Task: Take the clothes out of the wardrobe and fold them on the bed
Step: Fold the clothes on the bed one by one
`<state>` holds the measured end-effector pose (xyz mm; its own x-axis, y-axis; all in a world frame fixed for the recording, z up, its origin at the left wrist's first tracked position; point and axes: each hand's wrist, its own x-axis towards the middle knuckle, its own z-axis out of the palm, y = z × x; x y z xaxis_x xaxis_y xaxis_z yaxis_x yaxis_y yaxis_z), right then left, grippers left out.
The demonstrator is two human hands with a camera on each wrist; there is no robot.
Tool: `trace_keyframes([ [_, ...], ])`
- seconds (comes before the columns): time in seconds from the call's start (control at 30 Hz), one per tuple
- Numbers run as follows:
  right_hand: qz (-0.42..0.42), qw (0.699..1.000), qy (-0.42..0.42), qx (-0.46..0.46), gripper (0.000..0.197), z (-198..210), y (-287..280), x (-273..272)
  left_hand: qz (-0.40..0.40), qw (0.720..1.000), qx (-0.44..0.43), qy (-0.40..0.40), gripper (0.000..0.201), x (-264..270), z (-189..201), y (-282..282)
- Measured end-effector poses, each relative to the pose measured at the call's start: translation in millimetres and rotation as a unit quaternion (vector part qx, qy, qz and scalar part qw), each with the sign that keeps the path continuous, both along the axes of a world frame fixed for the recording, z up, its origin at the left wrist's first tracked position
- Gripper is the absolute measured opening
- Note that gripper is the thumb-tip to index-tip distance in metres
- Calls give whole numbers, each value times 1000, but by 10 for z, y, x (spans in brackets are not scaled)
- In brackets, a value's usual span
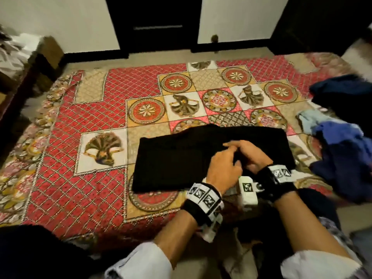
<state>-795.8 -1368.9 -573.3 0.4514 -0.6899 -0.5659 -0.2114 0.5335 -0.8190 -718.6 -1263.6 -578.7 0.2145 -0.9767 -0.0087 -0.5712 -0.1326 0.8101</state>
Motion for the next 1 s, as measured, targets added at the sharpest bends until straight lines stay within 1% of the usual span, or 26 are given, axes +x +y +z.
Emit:
trace_keyframes([
  [0.03,-2,997,63,-37,32,-76,-121,-115,5,1000,-5,20,39,-79,-46,-45],
  [0.07,0,992,109,-68,30,-103,-227,-231,8,999,-17,50,38,-138,-67,-83],
  [0.1,14,984,146,-98,23,-101,-301,-285,8,996,-33,82,39,-148,-77,-92],
  [0.13,34,979,166,-116,18,-65,-374,-331,0,993,-51,111,39,-160,-94,-107],
  [0.17,48,977,171,-120,17,-37,-480,-375,-11,989,-70,129,38,-156,-99,-113],
  [0.2,51,980,159,-106,16,-4,-587,-421,-19,988,-87,127,37,-127,-97,-88],
  [0.23,48,982,152,-97,11,14,-709,-500,-18,990,-99,103,34,-88,-119,-66],
  [0.27,45,980,164,-100,14,16,-840,-568,-8,992,-108,65,33,-6,-157,-17],
  [0.3,42,976,185,-109,25,-2,-994,-665,4,994,-109,20,33,89,-207,29],
  [0.33,39,972,201,-118,29,-5,-1108,-773,11,994,-102,-23,34,195,-258,75],
  [0.37,30,967,219,-128,24,-15,-1206,-869,12,994,-89,-65,39,324,-332,119],
  [0.4,32,957,253,-140,15,-15,-1274,-964,10,991,-68,-111,47,463,-429,154],
  [0.43,40,942,294,-157,13,-14,-1314,-1044,9,986,-39,-162,57,608,-541,193],
  [0.5,64,909,366,-188,18,-87,-1388,-1206,12,968,39,-248,78,844,-791,288],
  [0.53,72,901,382,-193,19,-120,-1404,-1269,17,959,73,-273,86,930,-911,345],
  [0.6,67,899,389,-191,19,-213,-1422,-1336,22,949,107,-296,95,1015,-1093,454],
  [0.67,42,902,383,-193,41,-295,-1459,-1385,22,948,92,-304,94,1023,-1146,481],
  [0.7,22,904,376,-203,45,-302,-1464,-1397,24,948,79,-308,89,1028,-1120,454],
  [0.77,-20,895,374,-243,34,-254,-1426,-1416,34,946,63,-317,82,1052,-1008,366],
  [0.8,-41,886,383,-257,32,-230,-1405,-1431,38,945,65,-319,81,1082,-959,326],
  [0.83,-56,880,389,-268,34,-227,-1387,-1450,38,944,76,-320,81,1120,-939,298],
  [0.9,-39,873,417,-250,40,-207,-1313,-1486,23,936,115,-331,86,1186,-978,280],
  [0.97,-3,864,456,-213,39,-213,-1279,-1515,4,925,145,-352,91,1220,-1061,307],
  [1.0,1,855,473,-214,39,-179,-1257,-1503,3,922,145,-358,91,1228,-1095,321],
])
